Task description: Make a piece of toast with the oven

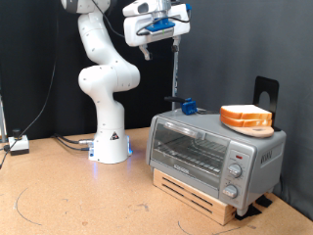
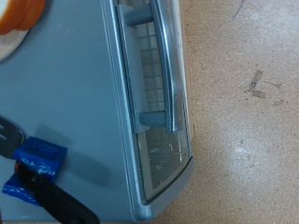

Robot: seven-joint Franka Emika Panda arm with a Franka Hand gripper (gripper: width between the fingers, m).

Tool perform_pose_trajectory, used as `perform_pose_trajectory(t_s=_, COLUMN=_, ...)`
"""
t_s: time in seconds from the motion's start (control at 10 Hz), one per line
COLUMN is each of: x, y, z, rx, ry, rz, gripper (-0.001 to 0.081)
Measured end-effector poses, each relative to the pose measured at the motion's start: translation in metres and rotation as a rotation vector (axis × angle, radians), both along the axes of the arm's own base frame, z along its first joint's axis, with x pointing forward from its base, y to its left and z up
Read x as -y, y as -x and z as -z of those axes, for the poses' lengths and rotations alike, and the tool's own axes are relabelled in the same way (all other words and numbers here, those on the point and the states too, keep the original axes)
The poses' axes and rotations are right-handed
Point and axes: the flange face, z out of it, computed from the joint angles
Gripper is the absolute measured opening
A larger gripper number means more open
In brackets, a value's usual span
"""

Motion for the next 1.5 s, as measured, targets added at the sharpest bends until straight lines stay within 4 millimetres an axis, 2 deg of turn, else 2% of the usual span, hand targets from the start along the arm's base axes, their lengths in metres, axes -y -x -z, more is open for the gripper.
perform_pose_trajectory(t_s=0.2, x=0.001, y=-0.008, z=0.034, rx=-0.044, ry=0.018, rz=0.03, gripper=0.0807)
perform_pose_trajectory(t_s=0.3, x=0.002, y=-0.013, z=0.043, rx=-0.056, ry=0.028, rz=0.06, gripper=0.0807)
perform_pose_trajectory(t_s=0.5, x=0.0, y=-0.011, z=0.043, rx=-0.055, ry=-0.022, rz=-0.011, gripper=0.0807)
perform_pose_trajectory(t_s=1.0, x=0.006, y=-0.009, z=0.083, rx=-0.075, ry=-0.147, rz=-0.077, gripper=0.0807)
perform_pose_trajectory(t_s=1.4, x=0.005, y=-0.007, z=0.09, rx=-0.074, ry=-0.159, rz=-0.082, gripper=0.0807)
perform_pose_trajectory(t_s=1.5, x=0.005, y=-0.007, z=0.099, rx=-0.063, ry=-0.173, rz=-0.101, gripper=0.0807)
